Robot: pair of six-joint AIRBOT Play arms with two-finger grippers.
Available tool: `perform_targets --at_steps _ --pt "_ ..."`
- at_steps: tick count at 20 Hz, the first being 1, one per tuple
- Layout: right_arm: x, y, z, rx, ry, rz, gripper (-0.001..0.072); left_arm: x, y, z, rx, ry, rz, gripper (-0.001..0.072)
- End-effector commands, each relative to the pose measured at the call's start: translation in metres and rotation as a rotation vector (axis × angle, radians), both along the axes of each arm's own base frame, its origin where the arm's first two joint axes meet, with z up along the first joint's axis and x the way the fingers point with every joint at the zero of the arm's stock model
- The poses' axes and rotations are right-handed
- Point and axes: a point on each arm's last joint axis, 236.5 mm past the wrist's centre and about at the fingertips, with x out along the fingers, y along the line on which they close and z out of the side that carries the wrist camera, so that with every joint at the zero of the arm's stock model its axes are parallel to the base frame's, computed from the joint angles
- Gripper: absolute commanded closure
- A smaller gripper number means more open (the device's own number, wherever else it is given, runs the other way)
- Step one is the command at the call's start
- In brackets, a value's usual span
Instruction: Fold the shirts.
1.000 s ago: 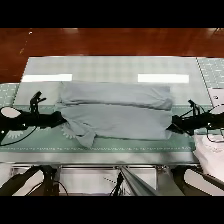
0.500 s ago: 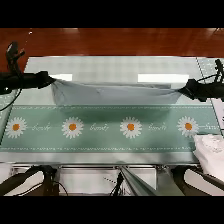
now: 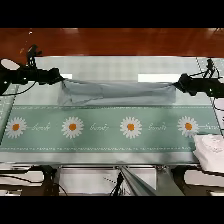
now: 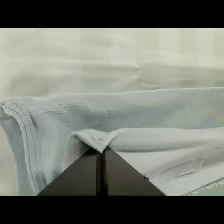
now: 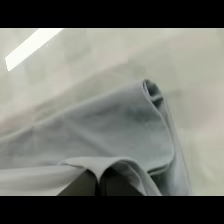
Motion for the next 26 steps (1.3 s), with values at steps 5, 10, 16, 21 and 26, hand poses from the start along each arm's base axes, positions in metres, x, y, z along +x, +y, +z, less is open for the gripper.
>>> perform_targets --at_steps 5,10,16,21,26 --pt "0.032 -0.004 -0.024 -0.115 -0.045 -0.01 0.0478 -0.004 0.003 -0.049 -0.002 0.112 -0.014 0.0414" --pt "-0.006 -0.059 -0.013 -0.245 0.021 0.045 0.0237 -0.021 0.008 -0.026 -0.055 0.18 -0.087 0.022" --pt "-0.031 -0.046 -0.043 0.031 0.141 0.037 0.0105 -0.03 0.006 0.007 -0.067 0.165 -0.136 0.0222" --pt "0.006 0.016 -0.056 0.287 0.074 0.026 0.0105 -0.031 -0.015 0.024 -0.068 0.13 -0.178 0.0221" --pt "0.028 0.05 -0.055 0.229 0.026 0.041 0.0683 -0.033 -0.051 0.03 -0.084 0.11 -0.237 0.0535"
